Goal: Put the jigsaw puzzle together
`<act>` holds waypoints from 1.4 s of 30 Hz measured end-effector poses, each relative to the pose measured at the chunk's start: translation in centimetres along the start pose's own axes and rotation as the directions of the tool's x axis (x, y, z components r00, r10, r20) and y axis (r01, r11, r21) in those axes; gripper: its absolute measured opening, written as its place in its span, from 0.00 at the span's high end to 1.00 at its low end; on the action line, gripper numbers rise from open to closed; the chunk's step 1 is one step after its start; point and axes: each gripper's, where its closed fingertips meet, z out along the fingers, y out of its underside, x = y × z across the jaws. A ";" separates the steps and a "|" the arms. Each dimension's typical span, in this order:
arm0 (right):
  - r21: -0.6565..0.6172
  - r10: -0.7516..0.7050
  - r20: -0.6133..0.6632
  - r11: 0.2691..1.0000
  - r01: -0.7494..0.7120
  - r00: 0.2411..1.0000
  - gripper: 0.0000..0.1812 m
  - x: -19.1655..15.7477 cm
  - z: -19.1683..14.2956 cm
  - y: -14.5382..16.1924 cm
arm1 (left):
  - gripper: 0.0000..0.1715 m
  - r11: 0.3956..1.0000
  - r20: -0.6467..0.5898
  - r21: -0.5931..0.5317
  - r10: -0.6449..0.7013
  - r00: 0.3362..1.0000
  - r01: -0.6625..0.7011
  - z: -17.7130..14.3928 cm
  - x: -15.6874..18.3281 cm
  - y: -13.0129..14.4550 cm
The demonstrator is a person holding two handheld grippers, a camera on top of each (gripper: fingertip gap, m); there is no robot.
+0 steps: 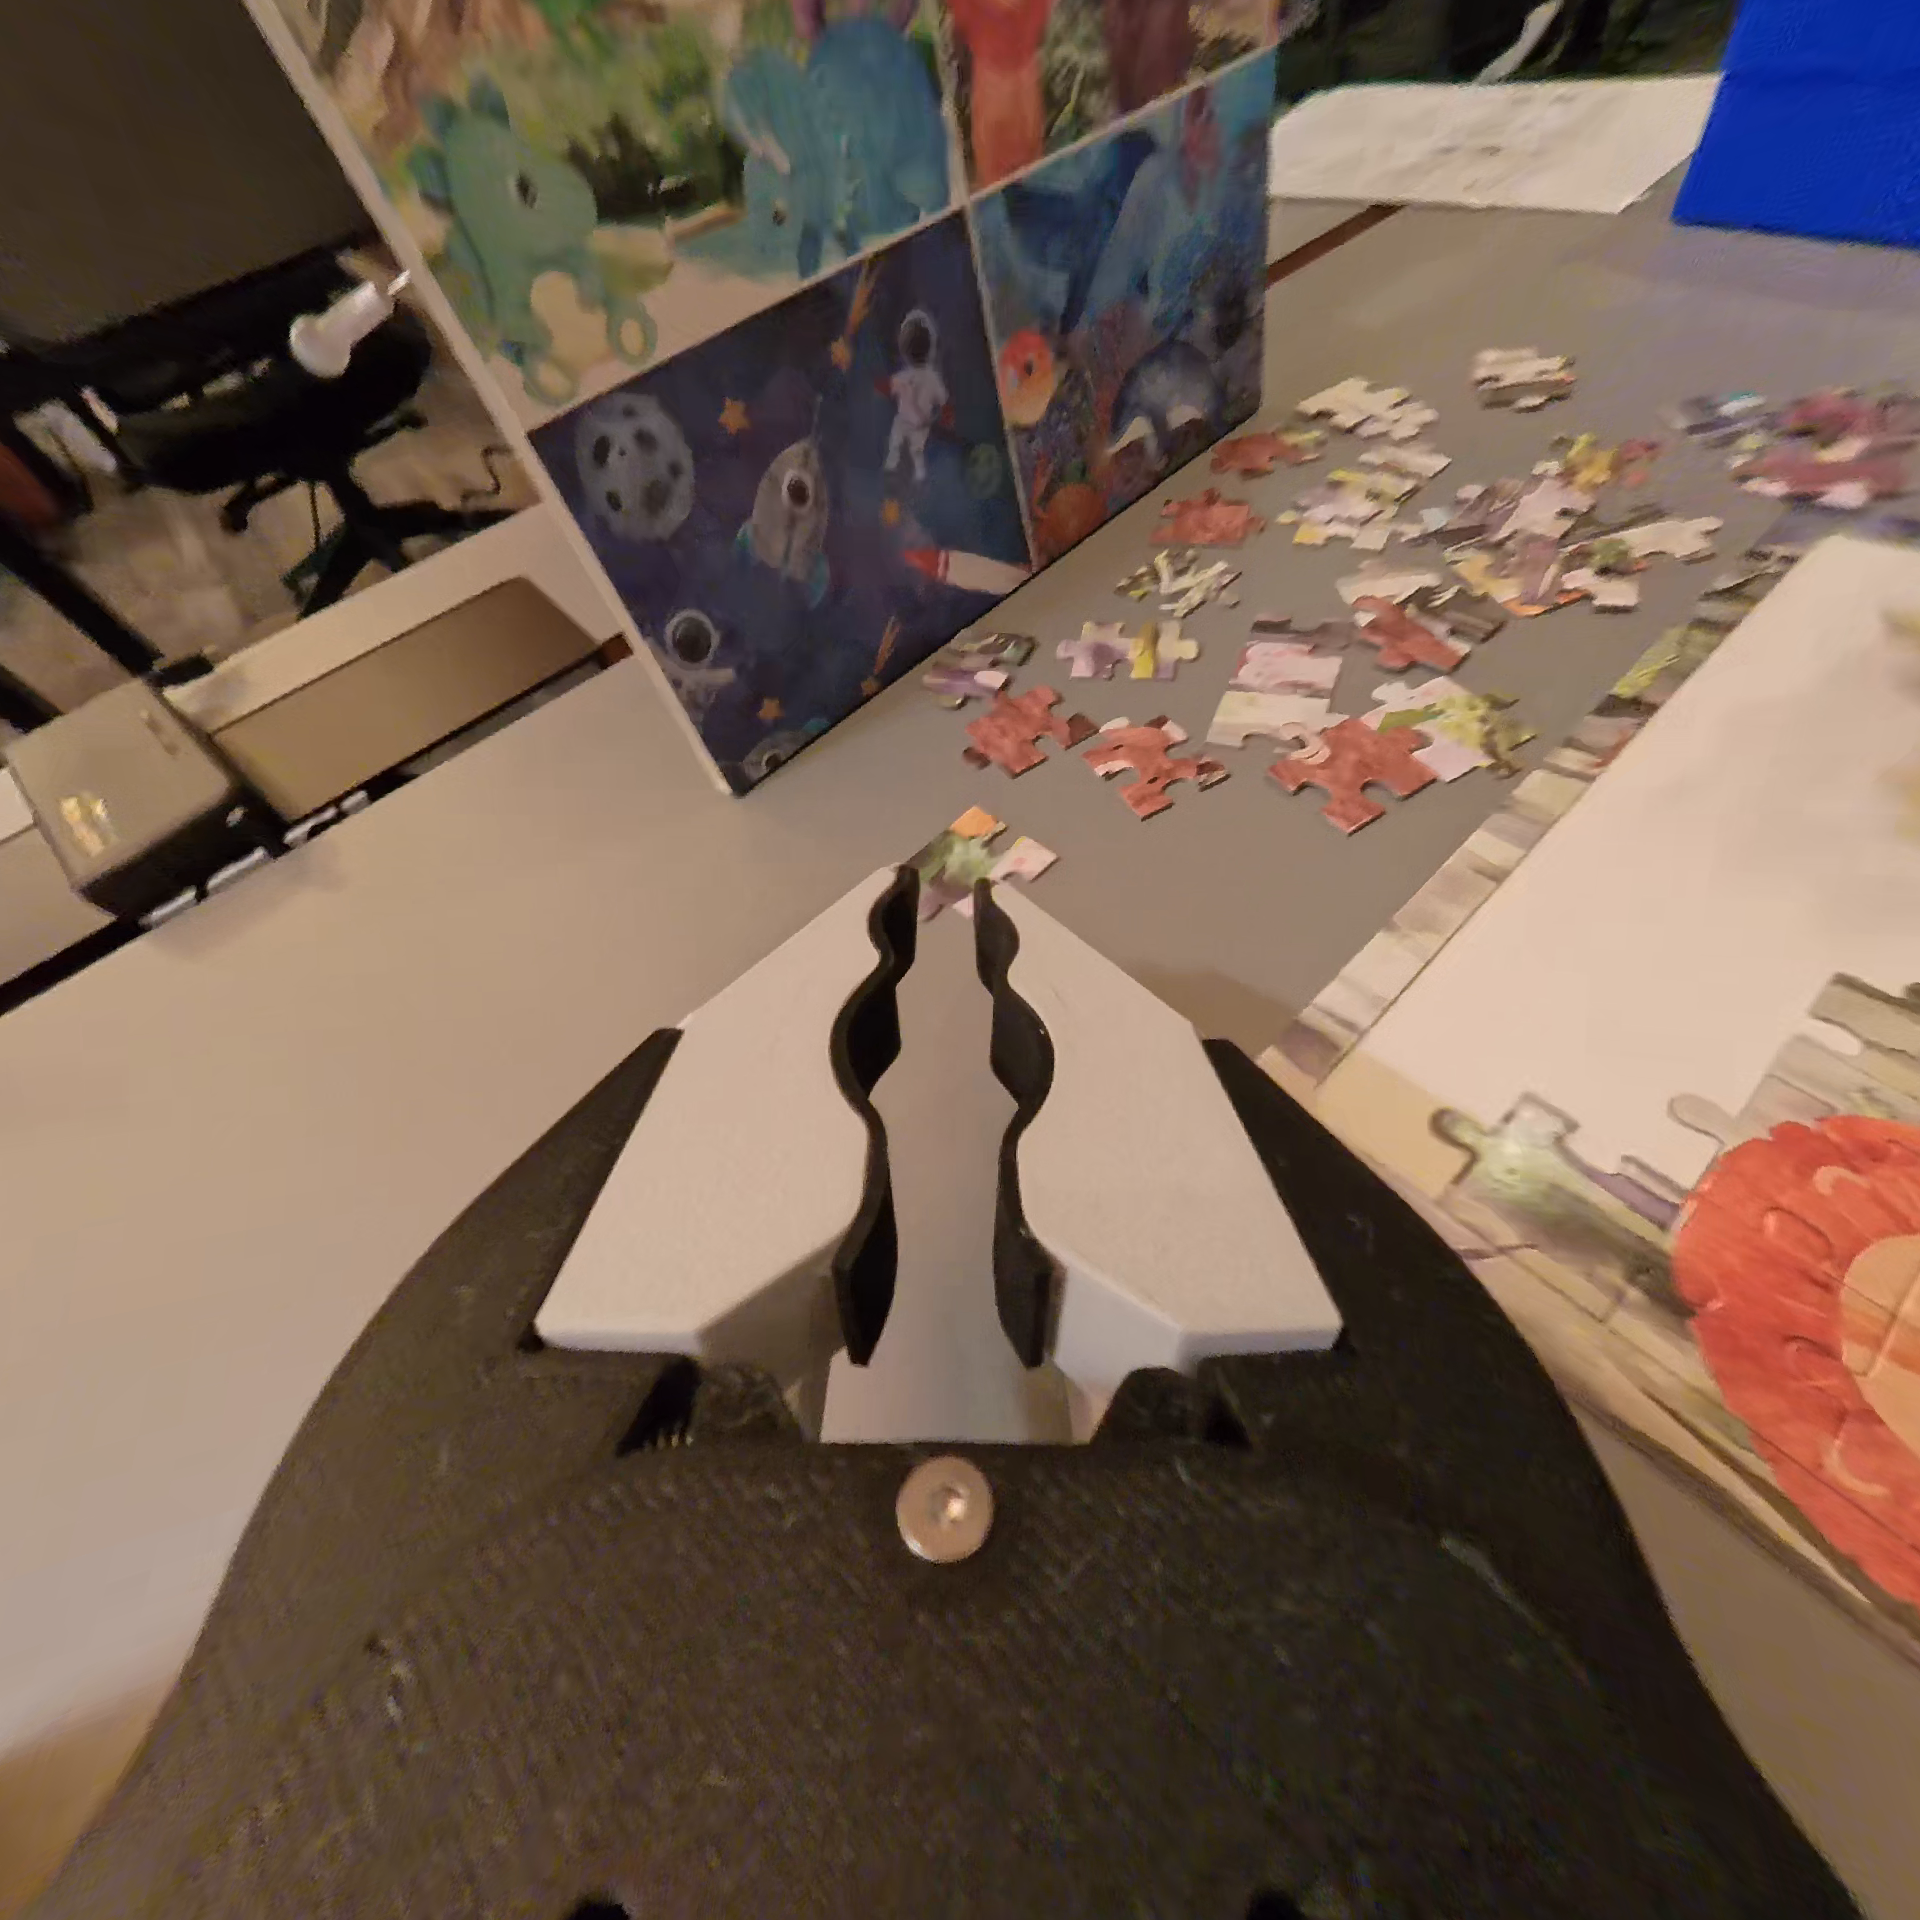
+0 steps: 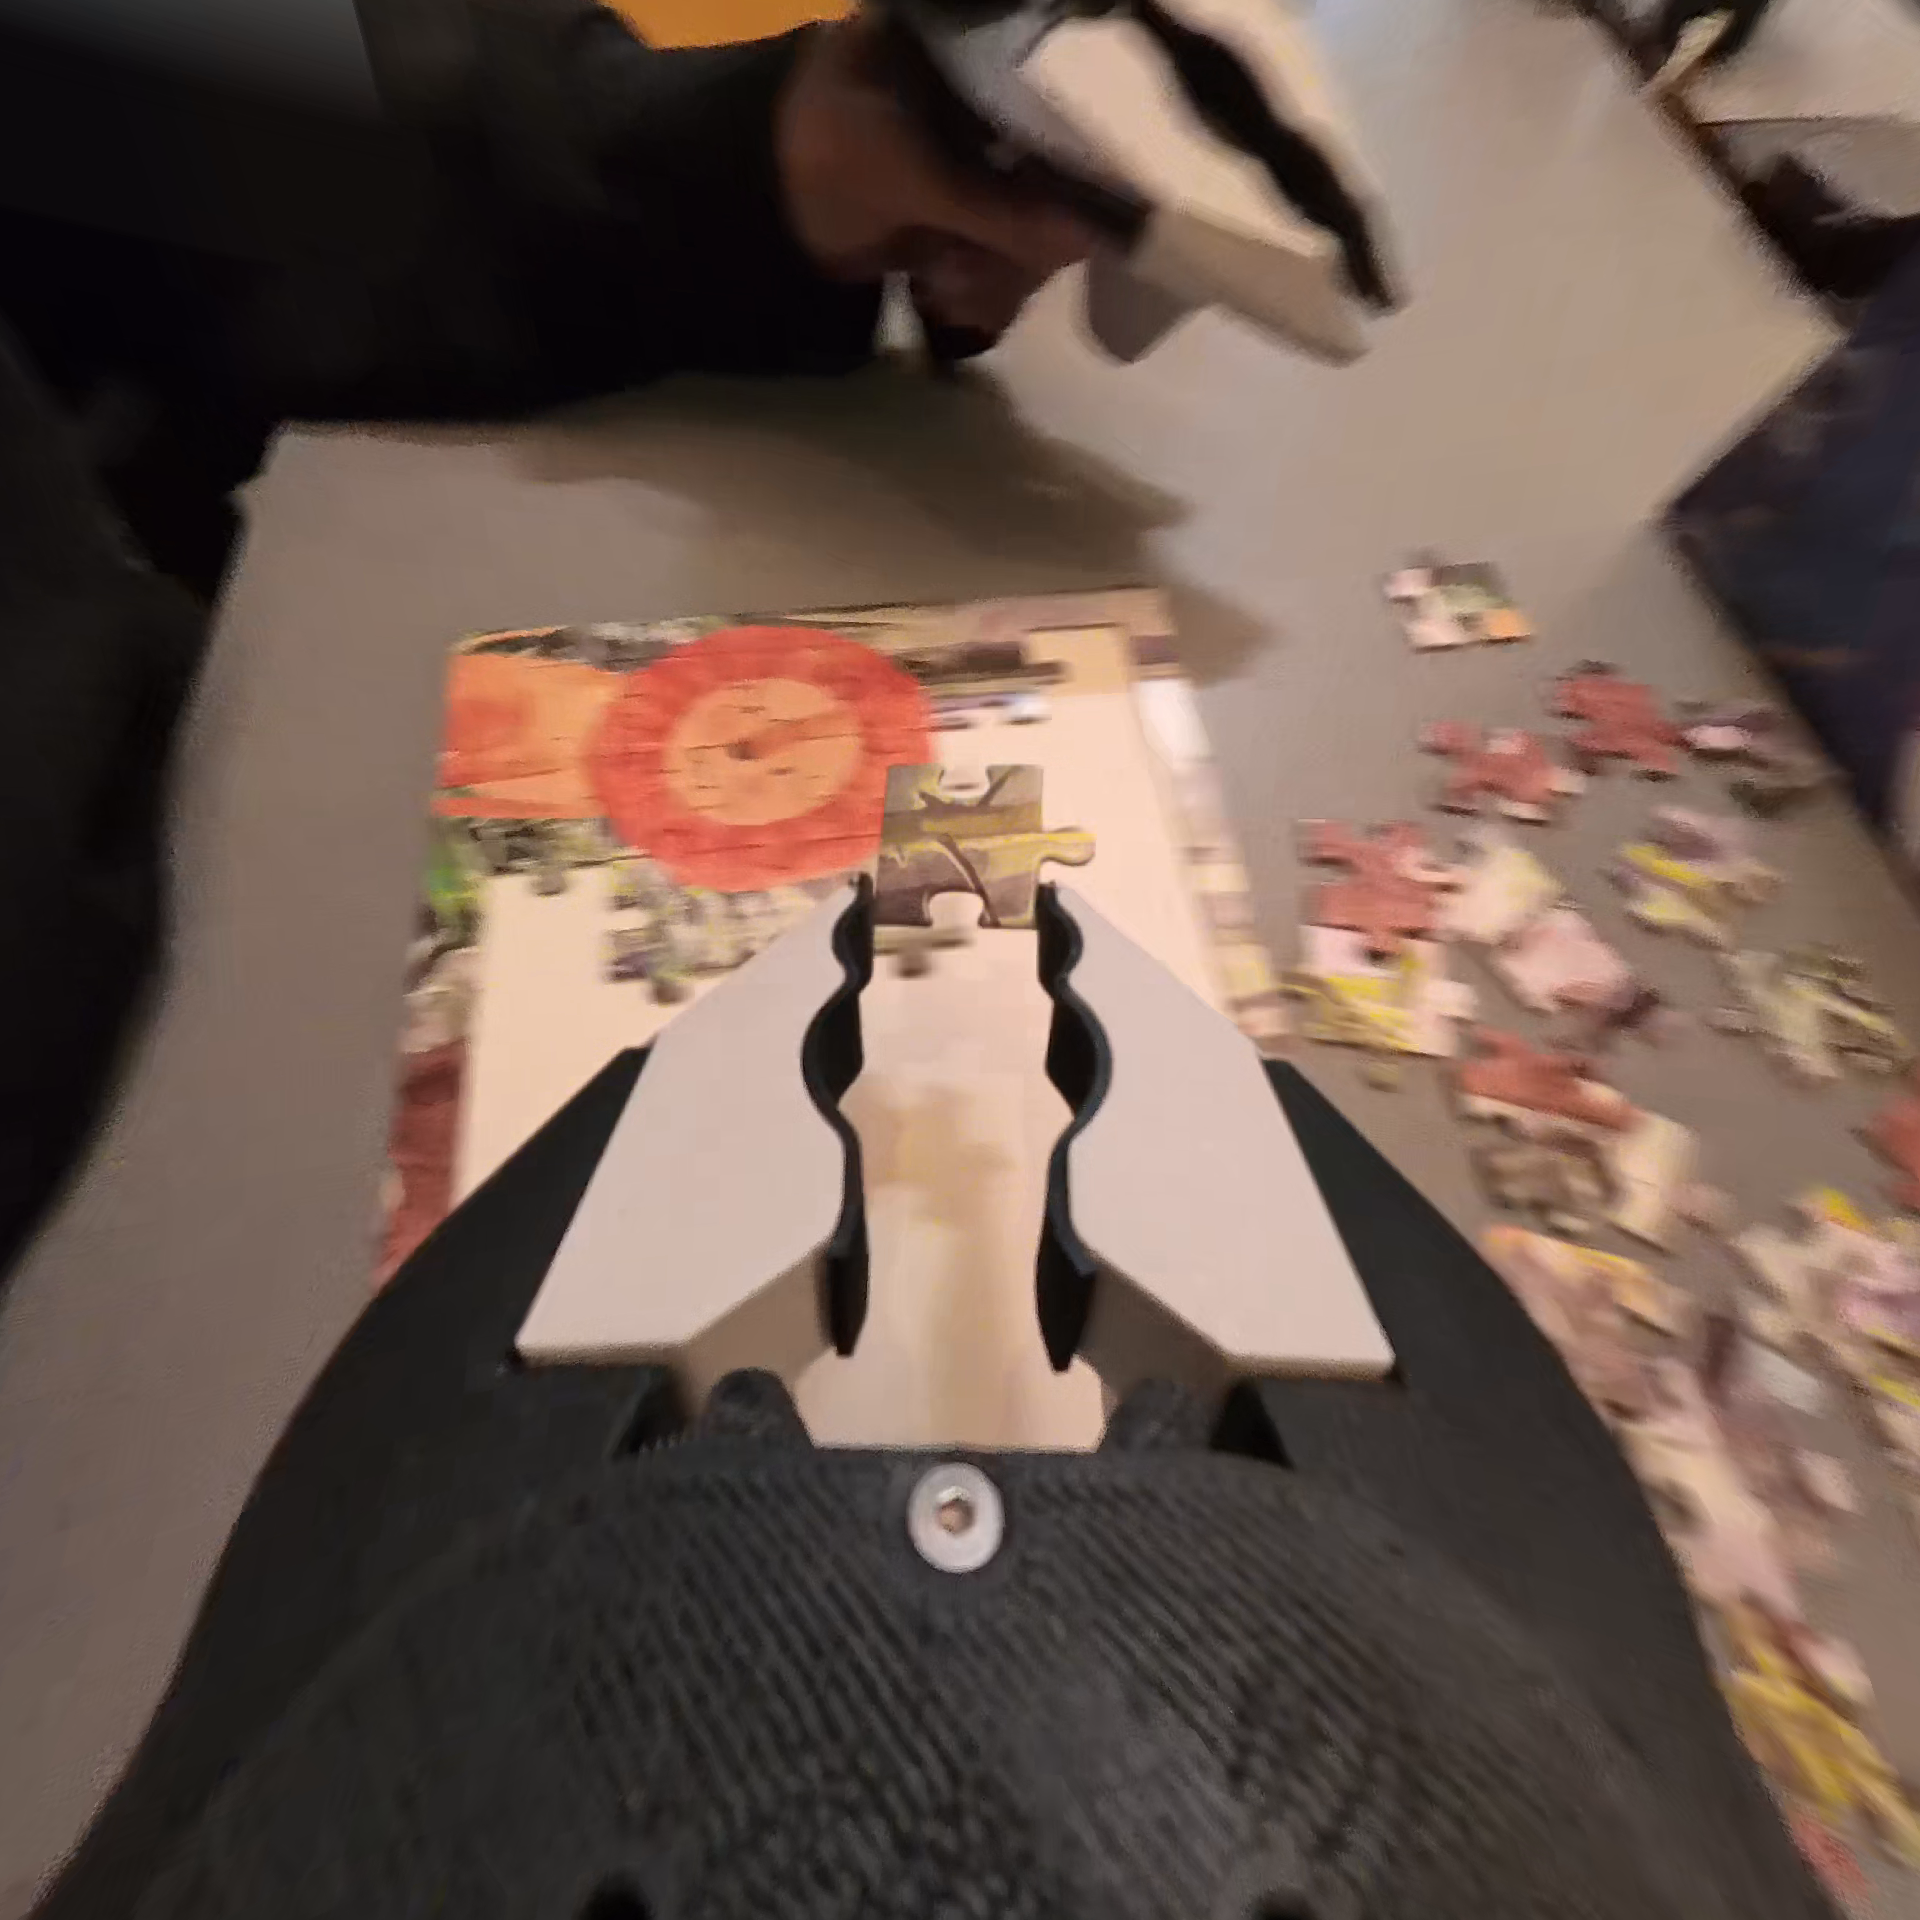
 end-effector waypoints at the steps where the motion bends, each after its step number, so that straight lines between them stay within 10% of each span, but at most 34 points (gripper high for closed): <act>1: -0.027 -0.009 0.033 1.000 0.010 0.999 0.84 -1.8 0.6 0.3 | 0.95 1.000 -0.022 0.021 0.002 1.000 -0.001 -0.2 0.5 -0.4; 6: -0.204 -0.124 0.121 0.968 0.147 0.985 0.84 -7.5 2.6 2.6 | 0.87 0.998 -0.363 0.068 0.034 0.931 -0.010 -2.0 7.3 -2.7; 10: -0.214 -0.065 0.245 0.969 0.119 0.967 0.84 -10.2 2.9 3.0 | 0.98 1.000 -0.714 0.009 -0.008 0.700 0.021 -4.9 15.0 -3.0; 16: -0.226 -0.054 0.245 0.968 0.111 0.968 0.84 -10.4 2.9 3.3 | 1.00 0.986 -0.866 -0.160 -0.122 0.485 -0.037 -6.3 20.3 -0.5; 42: -0.150 -0.148 0.209 0.972 0.181 0.967 0.80 -10.8 3.2 2.0 | 1.00 0.953 -0.870 -0.247 -0.138 0.473 -0.177 -6.0 21.8 2.9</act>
